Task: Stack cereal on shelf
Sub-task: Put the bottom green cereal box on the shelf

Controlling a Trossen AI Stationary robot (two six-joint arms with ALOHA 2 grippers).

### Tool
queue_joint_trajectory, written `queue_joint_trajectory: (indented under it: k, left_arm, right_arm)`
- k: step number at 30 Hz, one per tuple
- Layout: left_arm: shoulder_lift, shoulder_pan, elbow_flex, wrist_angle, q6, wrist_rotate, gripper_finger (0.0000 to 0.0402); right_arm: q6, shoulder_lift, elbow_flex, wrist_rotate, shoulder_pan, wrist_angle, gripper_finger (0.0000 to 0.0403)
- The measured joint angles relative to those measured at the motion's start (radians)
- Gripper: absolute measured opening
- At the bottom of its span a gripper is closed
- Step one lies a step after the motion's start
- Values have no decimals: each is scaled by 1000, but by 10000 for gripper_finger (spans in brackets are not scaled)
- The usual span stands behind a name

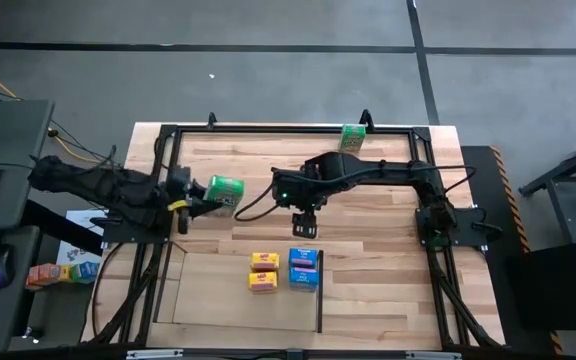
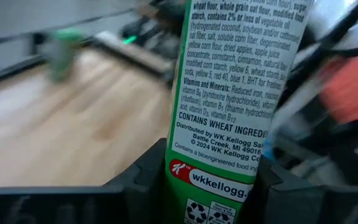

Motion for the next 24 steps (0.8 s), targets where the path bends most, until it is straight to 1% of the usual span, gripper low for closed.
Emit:
queue_joint_trajectory:
  k: [2, 3, 5, 7, 9, 12, 14, 17, 21, 24]
  left_arm:
    - [-33, -35, -95, 170, -29, 30, 111]
    - [-41, -56, -135, 226, -46, 45, 111]
    - [-33, -103, -201, 301, -81, 58, 111]
    - [-10, -152, -241, 359, -93, 69, 111]
    - [10, -194, -256, 382, -66, 97, 111]
    - [35, -234, -254, 428, 67, 198, 111]
    - [48, -248, -254, 457, 192, 258, 112]
    - [58, -251, -254, 457, 310, 278, 117]
    - [67, -228, -254, 434, 404, 278, 117]
    - [69, -204, -254, 384, 434, 276, 117]
  right_arm:
    - [0, -4, 0, 0, 4, 3, 244]
    - [-1, -4, 0, 0, 4, 4, 244]
    - [-2, -4, 0, 0, 4, 9, 244]
    - [-15, -4, 0, -6, 4, 9, 244]
    - [-20, -4, 0, -26, 4, 10, 245]
    - [-16, -4, 0, -99, 3, 41, 245]
    - [8, -4, 0, -176, 3, 122, 245]
    - [80, -5, 0, -284, 1, 315, 245]
    - [246, -5, 0, -342, -1, 577, 245]
    - [303, -6, 0, -348, 2, 701, 245]
